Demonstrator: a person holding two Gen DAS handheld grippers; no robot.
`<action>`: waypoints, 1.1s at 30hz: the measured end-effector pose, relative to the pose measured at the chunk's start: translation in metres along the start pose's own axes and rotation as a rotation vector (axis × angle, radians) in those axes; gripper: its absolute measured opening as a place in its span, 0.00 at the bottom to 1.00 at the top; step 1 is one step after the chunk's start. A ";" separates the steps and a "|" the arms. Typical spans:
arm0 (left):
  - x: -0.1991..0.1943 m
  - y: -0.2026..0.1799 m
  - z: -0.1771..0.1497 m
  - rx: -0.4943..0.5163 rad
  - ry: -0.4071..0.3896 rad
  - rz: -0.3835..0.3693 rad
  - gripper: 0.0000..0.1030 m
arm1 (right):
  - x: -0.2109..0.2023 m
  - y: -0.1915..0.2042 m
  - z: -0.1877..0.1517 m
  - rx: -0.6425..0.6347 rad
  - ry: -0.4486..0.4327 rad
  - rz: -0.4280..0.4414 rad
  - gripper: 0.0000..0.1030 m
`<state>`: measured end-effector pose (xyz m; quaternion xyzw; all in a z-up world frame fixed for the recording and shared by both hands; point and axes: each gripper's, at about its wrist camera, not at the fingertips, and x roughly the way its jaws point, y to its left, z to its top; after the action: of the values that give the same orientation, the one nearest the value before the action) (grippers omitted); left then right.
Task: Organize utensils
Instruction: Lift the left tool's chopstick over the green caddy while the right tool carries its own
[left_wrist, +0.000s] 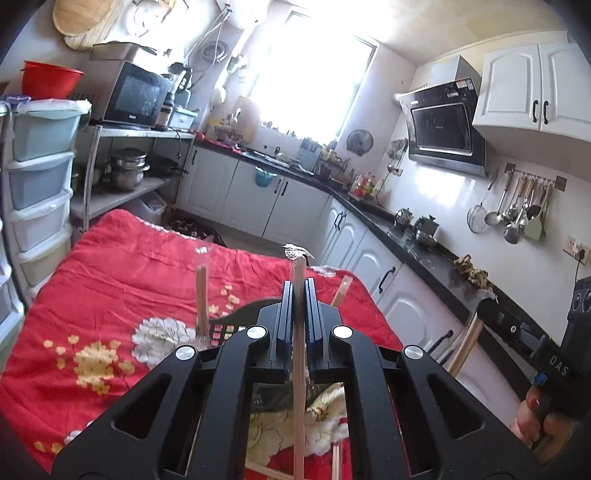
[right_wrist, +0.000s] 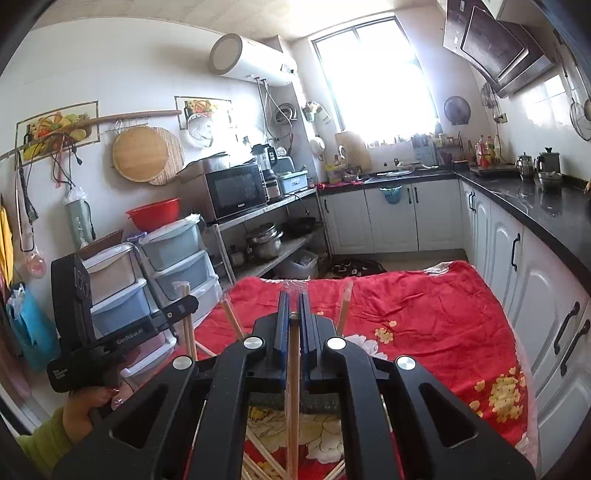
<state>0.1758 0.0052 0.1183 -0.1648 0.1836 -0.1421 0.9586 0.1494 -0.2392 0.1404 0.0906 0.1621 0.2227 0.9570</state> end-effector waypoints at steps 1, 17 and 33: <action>0.000 0.000 0.002 0.001 -0.007 0.002 0.03 | 0.000 0.000 0.001 0.002 -0.004 -0.001 0.05; 0.006 0.003 0.037 -0.011 -0.128 0.064 0.03 | 0.012 0.005 0.025 -0.027 -0.063 -0.023 0.05; 0.021 0.001 0.057 0.020 -0.271 0.177 0.03 | 0.024 0.004 0.058 -0.052 -0.151 -0.045 0.05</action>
<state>0.2176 0.0138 0.1614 -0.1563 0.0650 -0.0354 0.9849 0.1888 -0.2303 0.1885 0.0788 0.0856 0.1978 0.9733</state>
